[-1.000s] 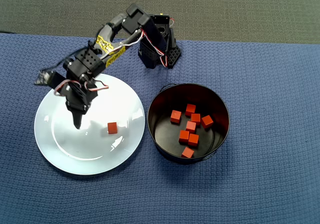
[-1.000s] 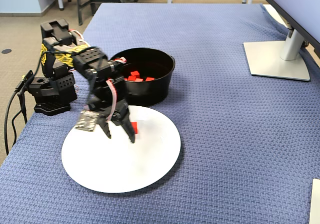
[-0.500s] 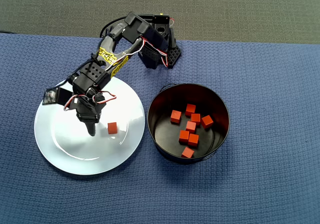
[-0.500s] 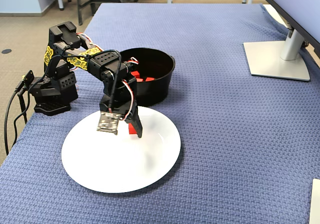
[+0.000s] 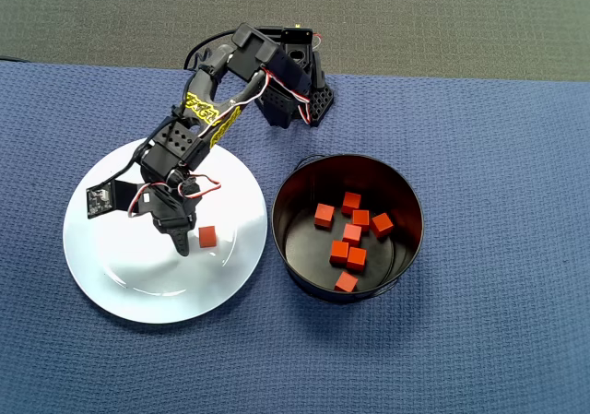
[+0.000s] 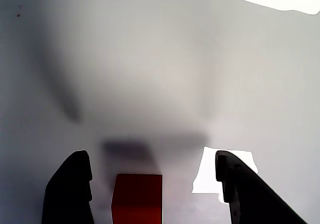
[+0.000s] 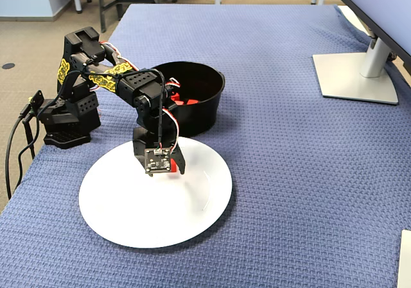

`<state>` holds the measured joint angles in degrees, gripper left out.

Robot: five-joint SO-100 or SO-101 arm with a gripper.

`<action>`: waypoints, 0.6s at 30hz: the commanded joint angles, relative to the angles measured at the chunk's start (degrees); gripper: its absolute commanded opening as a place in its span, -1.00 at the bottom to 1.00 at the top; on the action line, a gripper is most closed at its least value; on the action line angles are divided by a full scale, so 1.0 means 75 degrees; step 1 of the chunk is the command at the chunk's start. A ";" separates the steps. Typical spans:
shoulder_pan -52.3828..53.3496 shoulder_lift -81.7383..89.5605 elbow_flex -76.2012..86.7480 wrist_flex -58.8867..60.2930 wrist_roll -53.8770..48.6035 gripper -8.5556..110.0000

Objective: Pick up the red cubes from the white plate and place them in the black recipient

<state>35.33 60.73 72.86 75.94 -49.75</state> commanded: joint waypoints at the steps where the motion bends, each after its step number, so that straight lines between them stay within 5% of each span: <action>1: -0.0188 0.0527 0.0117 -0.0234 0.0141 -0.45; 18: -0.0434 0.1148 0.0973 -0.0926 0.0340 -0.47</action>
<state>33.22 64.42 80.51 70.31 -48.16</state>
